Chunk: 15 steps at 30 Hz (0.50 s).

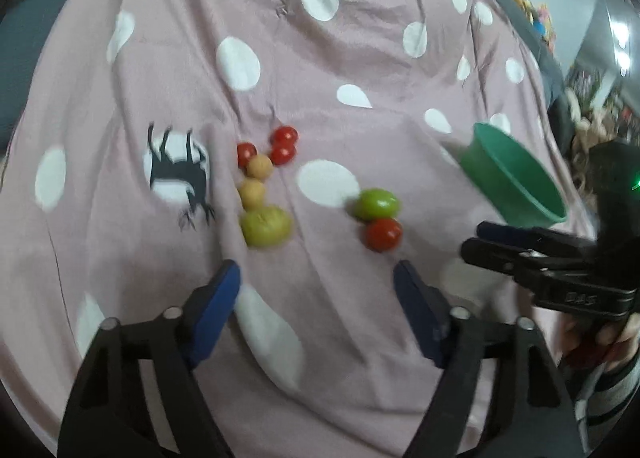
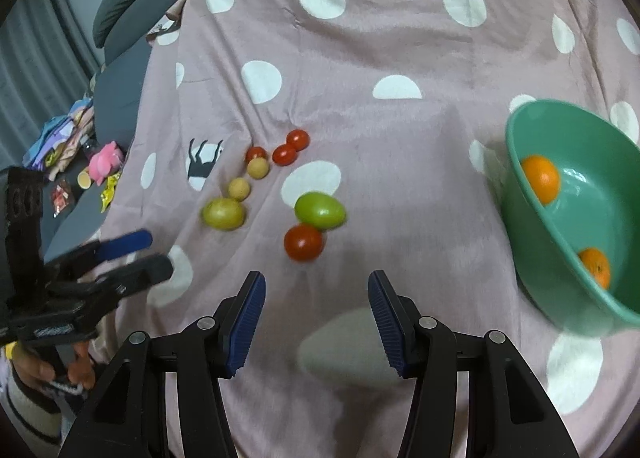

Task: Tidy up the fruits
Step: 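Grasp the yellow-green mango with the left tool while the right tool grasps the green fruit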

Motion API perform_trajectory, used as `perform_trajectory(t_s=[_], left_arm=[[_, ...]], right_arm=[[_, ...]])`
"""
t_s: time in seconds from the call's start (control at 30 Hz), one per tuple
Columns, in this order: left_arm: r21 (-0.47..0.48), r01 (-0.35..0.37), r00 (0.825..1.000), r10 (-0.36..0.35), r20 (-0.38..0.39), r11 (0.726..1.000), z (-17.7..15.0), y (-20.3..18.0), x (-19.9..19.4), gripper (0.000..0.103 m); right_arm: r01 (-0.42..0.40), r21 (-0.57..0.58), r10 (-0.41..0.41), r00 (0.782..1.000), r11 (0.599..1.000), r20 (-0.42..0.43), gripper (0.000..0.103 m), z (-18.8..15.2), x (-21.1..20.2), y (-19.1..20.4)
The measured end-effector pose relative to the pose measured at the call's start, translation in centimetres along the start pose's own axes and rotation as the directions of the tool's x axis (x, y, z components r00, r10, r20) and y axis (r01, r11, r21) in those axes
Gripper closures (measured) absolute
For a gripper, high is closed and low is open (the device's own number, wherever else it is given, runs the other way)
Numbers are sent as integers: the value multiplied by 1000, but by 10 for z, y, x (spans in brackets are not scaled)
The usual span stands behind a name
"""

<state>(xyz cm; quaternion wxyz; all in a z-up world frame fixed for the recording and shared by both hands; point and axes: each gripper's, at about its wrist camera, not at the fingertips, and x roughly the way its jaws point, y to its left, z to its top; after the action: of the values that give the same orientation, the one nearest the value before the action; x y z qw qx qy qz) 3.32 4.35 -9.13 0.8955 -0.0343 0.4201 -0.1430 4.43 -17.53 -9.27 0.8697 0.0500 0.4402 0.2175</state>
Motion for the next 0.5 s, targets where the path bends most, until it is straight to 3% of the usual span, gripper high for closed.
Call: perform_trajectory(t_s=[0.23,0.5], left_arm=[[91,-33,997,39,-62,995,26,16,39,37],[206,19,986,16,-167,978,43,14,76,37]], right_arm=[[-22,-1,22,999,1000,-23,49,22,26,-7],[-67,-16,65,995,998,-81,49,43,55,-11]])
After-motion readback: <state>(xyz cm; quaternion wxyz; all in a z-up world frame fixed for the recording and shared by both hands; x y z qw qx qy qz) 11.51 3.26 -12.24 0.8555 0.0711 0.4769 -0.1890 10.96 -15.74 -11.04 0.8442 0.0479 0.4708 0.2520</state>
